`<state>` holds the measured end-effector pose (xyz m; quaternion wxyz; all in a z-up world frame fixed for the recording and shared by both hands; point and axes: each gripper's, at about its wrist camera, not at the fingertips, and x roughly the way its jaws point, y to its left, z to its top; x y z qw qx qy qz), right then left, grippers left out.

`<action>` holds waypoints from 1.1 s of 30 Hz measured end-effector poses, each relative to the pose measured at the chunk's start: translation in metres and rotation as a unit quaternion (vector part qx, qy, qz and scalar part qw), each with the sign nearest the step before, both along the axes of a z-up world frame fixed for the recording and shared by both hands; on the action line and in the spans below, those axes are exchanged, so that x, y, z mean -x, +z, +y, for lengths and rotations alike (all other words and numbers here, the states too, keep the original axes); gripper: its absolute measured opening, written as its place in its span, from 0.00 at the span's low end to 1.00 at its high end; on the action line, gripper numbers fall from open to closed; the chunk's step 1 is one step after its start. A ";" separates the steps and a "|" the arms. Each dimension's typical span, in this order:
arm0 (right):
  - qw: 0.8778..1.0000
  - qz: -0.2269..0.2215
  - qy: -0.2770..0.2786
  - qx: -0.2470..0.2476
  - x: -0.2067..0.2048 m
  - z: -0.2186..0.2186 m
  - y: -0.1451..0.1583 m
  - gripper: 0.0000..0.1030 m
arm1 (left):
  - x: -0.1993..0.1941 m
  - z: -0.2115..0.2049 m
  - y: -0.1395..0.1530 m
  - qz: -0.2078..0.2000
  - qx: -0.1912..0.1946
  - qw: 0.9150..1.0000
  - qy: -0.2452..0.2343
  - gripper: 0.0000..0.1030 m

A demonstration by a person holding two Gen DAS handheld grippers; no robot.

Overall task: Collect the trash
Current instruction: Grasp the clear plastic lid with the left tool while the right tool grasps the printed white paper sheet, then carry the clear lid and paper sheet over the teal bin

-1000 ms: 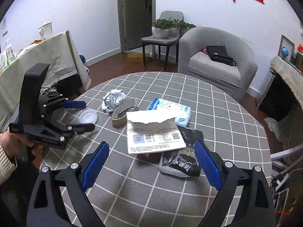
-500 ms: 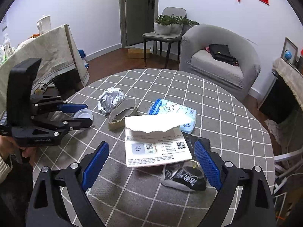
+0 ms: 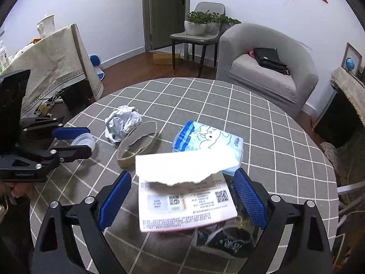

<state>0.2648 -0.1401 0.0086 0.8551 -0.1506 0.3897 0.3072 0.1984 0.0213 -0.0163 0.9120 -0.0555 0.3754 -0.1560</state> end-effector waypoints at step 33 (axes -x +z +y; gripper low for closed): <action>0.990 0.059 -0.026 -0.125 0.021 0.002 0.018 0.73 | 0.037 0.006 0.011 0.001 0.017 1.000 -0.002 0.41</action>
